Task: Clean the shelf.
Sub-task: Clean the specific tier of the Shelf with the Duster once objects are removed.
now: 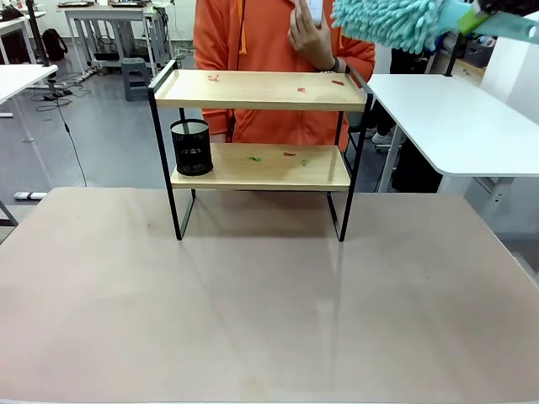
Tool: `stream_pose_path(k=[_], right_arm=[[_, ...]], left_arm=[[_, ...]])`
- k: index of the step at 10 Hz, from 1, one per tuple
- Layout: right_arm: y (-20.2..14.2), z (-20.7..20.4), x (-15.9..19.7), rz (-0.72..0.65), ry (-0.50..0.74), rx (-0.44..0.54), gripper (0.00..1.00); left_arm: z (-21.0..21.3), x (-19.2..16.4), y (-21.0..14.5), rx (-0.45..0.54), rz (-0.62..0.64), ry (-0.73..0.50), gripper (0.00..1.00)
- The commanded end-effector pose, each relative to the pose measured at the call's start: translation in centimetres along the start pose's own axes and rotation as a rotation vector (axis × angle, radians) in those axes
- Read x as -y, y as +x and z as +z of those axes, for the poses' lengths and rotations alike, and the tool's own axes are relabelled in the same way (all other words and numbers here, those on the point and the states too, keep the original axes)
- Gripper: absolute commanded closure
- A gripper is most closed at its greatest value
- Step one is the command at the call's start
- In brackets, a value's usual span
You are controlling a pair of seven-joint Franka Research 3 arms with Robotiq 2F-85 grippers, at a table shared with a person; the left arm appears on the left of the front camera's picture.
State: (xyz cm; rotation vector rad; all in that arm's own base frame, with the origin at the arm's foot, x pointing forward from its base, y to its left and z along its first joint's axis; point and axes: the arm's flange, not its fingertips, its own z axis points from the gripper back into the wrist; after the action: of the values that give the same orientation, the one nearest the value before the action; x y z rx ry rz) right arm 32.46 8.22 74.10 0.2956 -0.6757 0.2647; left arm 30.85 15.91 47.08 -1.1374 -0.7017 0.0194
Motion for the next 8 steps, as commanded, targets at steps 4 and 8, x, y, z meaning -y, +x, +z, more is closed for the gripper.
stream_pose_path(k=[4,8], right_arm=[[0.3,-3.0,-1.5,-0.025,-0.059,0.005,0.88],[-0.4,-7.2,-3.0,-0.11,-0.145,0.005,0.88]], left_arm=[[-0.2,0.1,-0.1,0.018,-0.021,-0.019,0.0],[-0.2,0.1,-0.1,0.018,-0.021,-0.019,0.0]])
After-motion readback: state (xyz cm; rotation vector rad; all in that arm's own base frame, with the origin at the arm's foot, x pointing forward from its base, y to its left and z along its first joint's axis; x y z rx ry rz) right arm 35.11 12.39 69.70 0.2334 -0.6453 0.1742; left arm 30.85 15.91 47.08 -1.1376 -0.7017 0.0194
